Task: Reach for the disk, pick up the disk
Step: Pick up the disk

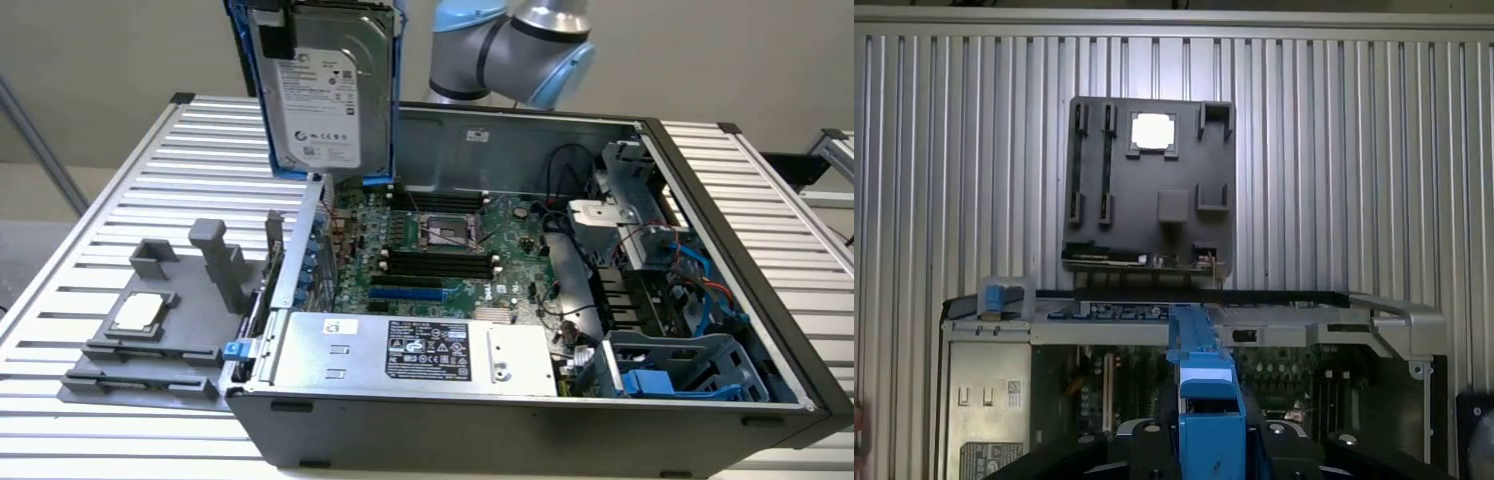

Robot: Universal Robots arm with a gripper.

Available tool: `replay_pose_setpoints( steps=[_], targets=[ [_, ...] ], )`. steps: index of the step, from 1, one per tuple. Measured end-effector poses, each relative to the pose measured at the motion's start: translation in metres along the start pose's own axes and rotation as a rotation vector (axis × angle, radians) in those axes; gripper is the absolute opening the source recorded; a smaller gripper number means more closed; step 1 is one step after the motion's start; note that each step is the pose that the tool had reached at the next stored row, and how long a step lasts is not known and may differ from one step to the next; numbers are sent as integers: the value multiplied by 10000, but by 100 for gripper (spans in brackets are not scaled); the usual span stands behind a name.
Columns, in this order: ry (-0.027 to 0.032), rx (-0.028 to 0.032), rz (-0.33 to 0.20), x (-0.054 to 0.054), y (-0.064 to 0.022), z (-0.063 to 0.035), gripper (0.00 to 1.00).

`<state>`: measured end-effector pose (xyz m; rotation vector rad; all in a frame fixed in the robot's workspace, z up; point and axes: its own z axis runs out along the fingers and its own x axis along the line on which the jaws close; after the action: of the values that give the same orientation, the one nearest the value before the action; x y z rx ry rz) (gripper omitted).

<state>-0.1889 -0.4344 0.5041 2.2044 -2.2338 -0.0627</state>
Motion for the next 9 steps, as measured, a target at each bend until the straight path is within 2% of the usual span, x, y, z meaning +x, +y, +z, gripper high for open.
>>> replay_pose_setpoints(
  steps=[9],
  targets=[
    [2, -4, -23, 81, -337, -13, 33]
  ],
)
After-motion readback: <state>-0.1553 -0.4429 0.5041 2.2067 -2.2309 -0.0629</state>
